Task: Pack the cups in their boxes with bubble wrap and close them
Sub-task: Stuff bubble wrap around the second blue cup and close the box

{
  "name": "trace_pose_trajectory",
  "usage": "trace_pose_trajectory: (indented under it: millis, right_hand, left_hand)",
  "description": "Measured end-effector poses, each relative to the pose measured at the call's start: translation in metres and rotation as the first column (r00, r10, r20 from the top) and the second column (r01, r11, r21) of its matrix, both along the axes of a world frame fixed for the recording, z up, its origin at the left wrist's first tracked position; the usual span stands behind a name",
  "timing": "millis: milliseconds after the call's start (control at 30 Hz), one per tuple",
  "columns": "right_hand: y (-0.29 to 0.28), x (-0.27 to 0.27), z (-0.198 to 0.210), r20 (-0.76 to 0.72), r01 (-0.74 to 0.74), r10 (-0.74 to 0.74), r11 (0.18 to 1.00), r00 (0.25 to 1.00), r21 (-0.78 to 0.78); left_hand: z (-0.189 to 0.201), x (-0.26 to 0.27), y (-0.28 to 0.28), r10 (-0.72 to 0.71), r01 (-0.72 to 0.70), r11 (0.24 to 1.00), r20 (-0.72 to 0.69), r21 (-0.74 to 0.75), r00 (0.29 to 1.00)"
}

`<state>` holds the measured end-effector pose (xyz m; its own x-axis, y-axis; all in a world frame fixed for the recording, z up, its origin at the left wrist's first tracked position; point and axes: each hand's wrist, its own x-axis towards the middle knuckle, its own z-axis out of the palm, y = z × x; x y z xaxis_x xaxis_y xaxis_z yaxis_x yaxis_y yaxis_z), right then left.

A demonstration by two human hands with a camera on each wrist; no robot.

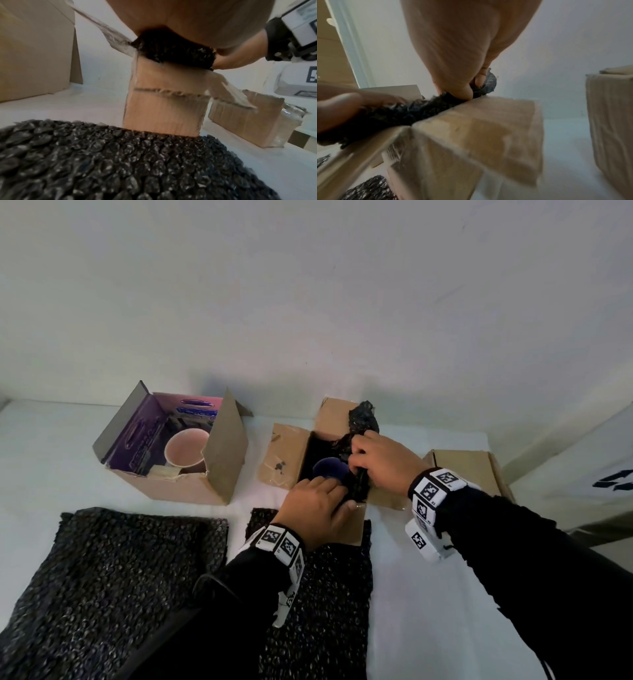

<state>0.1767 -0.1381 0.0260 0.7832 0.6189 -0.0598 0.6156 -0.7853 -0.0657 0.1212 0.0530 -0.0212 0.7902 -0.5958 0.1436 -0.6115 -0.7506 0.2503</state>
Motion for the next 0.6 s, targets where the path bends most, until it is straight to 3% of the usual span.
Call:
trace_pose_trajectory:
  millis: [267,500,600]
  right_hand:
    - [-0.004,-0.009,0.012,0.005,-0.043,0.048,0.936,0.999,-0.350]
    - [-0.007,-0.021,0.000,-0.023,0.038,-0.048,0.946,0.999,-0.321]
    - [-0.007,-0.022,-0.001,-0.068,0.084,-0.103,0.969,0.992,-0.234]
  left_hand:
    - [-0.001,0.013,0.002,0.076,-0.086,0.993,0.114,0.081,0.991]
    - [0.011,0.017,0.002,0.257,-0.267,0.959,0.113,0.094,0.960]
    - [0.017,0.023,0.002,0.311,-0.316,0.947,-0.078,-0.056,0.947]
